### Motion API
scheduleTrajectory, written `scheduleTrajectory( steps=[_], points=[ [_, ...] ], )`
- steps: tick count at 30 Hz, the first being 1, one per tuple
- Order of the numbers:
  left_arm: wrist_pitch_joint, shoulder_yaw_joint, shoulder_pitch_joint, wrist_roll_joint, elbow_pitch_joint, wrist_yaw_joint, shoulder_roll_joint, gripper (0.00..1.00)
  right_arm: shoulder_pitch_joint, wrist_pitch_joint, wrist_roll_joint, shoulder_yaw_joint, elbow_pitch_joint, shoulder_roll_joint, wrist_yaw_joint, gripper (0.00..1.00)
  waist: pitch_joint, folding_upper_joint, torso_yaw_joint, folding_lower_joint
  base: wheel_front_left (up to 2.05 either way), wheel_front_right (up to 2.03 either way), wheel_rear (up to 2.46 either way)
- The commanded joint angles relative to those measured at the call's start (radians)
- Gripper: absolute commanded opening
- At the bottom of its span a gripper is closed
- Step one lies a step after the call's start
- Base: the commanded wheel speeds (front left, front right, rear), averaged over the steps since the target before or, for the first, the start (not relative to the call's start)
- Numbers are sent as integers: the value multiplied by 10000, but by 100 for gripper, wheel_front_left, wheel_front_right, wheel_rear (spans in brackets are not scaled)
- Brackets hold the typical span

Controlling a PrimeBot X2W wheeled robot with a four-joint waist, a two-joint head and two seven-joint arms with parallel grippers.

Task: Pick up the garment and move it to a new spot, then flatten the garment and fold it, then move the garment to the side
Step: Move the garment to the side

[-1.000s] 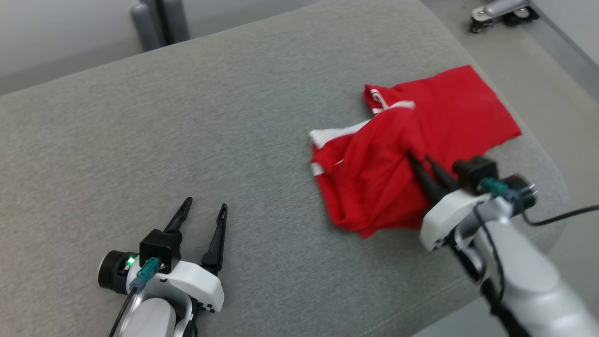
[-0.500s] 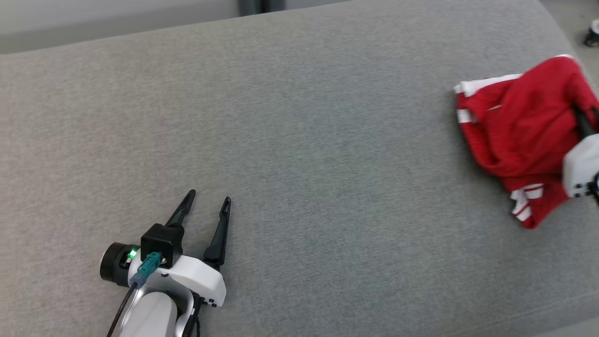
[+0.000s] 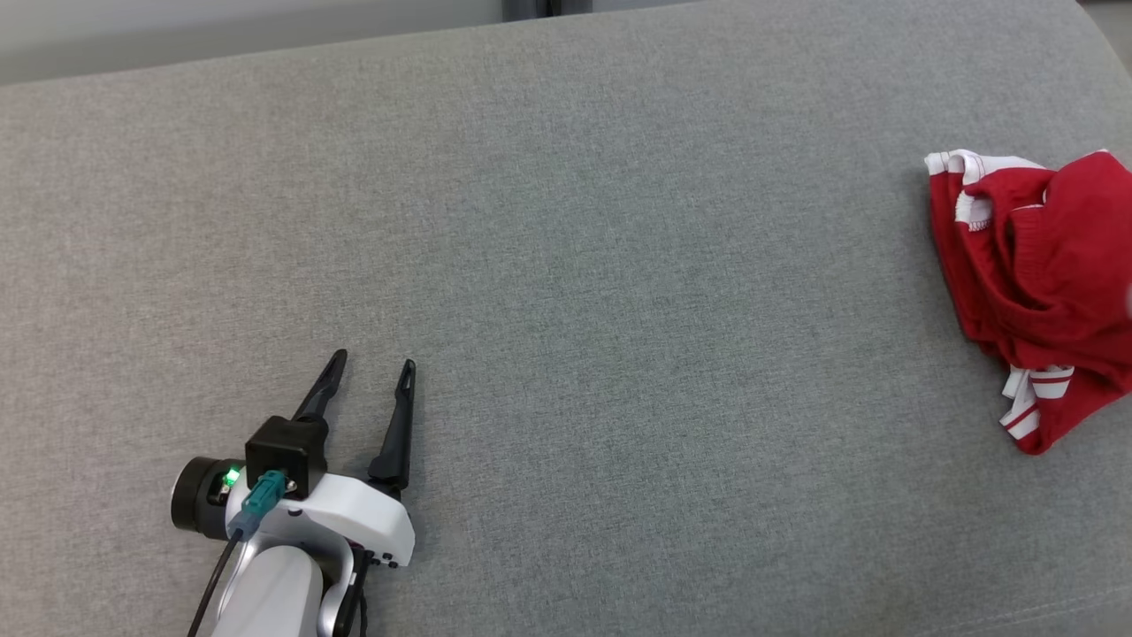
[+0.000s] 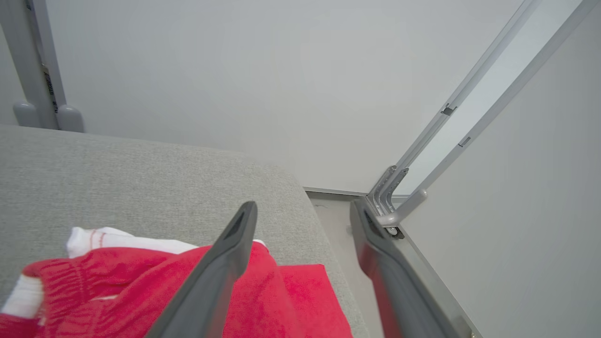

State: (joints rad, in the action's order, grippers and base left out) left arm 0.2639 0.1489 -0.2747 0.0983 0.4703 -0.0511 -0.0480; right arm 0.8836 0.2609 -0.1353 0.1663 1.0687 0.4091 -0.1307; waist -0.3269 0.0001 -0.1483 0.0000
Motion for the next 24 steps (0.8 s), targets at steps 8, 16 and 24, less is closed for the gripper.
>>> scheduleTrajectory(
  steps=[8, 16, 24],
  points=[
    [0, -332, 238, 212, -32, 271, -53, 100, -1882, 51, 248, -113, -3143, -2584, 2, 100, 535, -1, 329, 0, 0, 0, 0],
    [5, -531, 468, 352, 38, 357, -51, 100, -3387, 51, 1381, -1625, -4440, -3390, 2, 100, 910, -1, 859, 0, 0, 0, 0],
    [5, -851, 819, 344, 163, 465, -54, 100, -4481, 51, 2342, -2284, -4830, -3535, 2, 100, 1292, -1, 1231, 0, 0, 0, 0]
  ],
)
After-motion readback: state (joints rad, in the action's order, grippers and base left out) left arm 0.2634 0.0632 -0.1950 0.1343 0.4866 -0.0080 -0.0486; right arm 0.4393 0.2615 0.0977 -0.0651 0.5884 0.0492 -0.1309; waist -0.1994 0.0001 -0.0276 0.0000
